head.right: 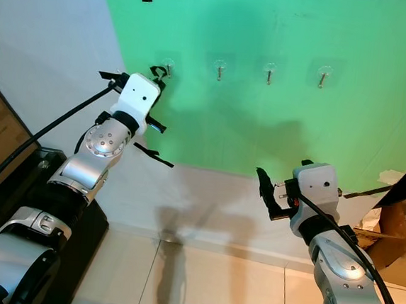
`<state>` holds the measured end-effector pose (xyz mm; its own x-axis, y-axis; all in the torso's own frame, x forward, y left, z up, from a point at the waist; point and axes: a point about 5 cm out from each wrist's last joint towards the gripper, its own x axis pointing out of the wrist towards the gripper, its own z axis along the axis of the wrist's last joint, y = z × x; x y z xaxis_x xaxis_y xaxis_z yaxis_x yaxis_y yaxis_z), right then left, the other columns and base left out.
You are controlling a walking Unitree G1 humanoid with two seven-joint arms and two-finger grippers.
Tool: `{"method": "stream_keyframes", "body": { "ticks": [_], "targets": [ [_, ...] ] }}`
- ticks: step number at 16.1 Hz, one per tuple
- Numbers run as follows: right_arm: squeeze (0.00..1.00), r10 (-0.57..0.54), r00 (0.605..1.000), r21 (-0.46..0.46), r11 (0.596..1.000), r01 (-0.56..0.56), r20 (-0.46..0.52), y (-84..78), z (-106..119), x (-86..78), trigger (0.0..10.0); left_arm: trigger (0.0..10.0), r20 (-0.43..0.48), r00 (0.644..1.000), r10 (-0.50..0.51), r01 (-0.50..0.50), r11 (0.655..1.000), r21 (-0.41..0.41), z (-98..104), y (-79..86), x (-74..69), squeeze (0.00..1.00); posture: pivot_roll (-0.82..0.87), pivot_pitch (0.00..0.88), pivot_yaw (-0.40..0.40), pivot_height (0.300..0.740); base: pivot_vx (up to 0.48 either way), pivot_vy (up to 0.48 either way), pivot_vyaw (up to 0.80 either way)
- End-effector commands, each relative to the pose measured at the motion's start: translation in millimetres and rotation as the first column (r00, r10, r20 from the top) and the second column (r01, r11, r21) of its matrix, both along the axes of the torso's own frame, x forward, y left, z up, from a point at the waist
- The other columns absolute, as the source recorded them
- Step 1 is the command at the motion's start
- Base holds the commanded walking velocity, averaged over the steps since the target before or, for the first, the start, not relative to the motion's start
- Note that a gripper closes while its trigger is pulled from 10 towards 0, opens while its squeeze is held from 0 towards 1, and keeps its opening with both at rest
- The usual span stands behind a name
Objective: Hang keys on a hook
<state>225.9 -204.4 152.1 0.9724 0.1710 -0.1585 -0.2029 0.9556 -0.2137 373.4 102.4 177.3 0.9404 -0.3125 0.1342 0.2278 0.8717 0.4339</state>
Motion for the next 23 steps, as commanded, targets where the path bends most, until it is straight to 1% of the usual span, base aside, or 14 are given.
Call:
{"method": "stream_keyframes", "body": {
  "ticks": [1, 3, 5, 7, 8, 13, 19, 21, 23],
  "targets": [
    [0.0, 0.033, 0.999, 0.001, 0.999, -0.033, 0.014, 4.8, 5.8, 0.7, 10.0, 10.0, -0.006, 1.0, 0.02, -0.02, 1.0, 0.018, 0.3, 5.9, 2.8, 0.0, -0.21, 0.0, 0.098, 0.74, 0.0, 0.0, 0.0],
    [0.0, 0.034, 0.999, -0.002, 0.999, -0.034, 0.015, 4.2, 6.6, 2.4, 10.0, 10.0, -0.027, 1.0, 0.011, -0.01, 1.0, 0.028, -3.9, 4.7, 2.8, 0.0, -0.21, 0.0, 0.095, 0.74, 0.0, 0.0, 0.0],
    [0.0, 0.037, 0.999, -0.008, 0.999, -0.037, 0.017, 3.6, 7.8, 3.4, 10.0, 10.0, -0.057, 0.998, 0.001, 0.002, 0.998, 0.055, -9.6, 3.9, 4.7, 0.0, -0.21, 0.0, 0.094, 0.74, 0.0, 0.0, 0.0],
    [0.0, 0.04, 0.999, -0.011, 0.999, -0.04, 0.018, 3.7, 8.6, 3.9, 10.0, 10.0, -0.07, 0.998, 0.005, -0.001, 0.998, 0.063, -11.0, 4.6, 7.3, 0.0, -0.22, 0.0, 0.094, 0.74, 0.0, 0.0, 0.0],
    [0.0, 0.042, 0.999, -0.012, 0.999, -0.042, 0.019, 4.4, 8.9, 3.8, 10.0, 10.0, -0.077, 0.997, -0.011, 0.017, 0.997, 0.07, -11.5, 3.5, 8.5, 0.0, -0.22, 0.0, 0.094, 0.74, 0.0, 0.0, 0.0],
    [0.0, 0.045, 0.999, -0.018, 0.999, -0.045, 0.018, 4.7, 9.1, 3.2, 10.0, 10.0, -0.08, 0.997, -0.017, 0.024, 0.996, 0.092, -11.5, 2.7, 11.3, 0.0, -0.22, 0.0, 0.097, 0.74, 0.0, 0.0, 0.0],
    [0.0, 0.048, 0.999, -0.029, 0.998, -0.047, 0.017, 3.1, 9.8, 2.9, 10.0, 10.0, -0.028, 0.999, 0.018, -0.017, 0.998, 0.056, -9.4, 4.6, 9.1, 0.0, -0.22, 0.0, 0.08, 0.74, 0.0, 0.0, 0.0],
    [0.0, 0.068, 0.998, -0.036, 0.997, -0.068, 0.008, 2.6, 10.5, 3.7, 10.0, 10.0, 0.02, 0.999, 0.034, -0.035, 0.999, 0.029, -4.2, 4.7, 7.2, 0.0, -0.22, 0.0, 0.05, 0.74, 0.0, 0.0, 0.0],
    [0.0, 0.076, 0.997, -0.04, 0.996, -0.076, 0.007, 1.7, 11.6, 5.4, 10.0, 10.0, 0.037, 0.998, 0.046, -0.047, 0.999, 0.013, -1.6, 5.6, 7.2, 0.0, -0.21, 0.0, 0.041, 0.74, 0.0, 0.0, 0.0]
  ]
}}
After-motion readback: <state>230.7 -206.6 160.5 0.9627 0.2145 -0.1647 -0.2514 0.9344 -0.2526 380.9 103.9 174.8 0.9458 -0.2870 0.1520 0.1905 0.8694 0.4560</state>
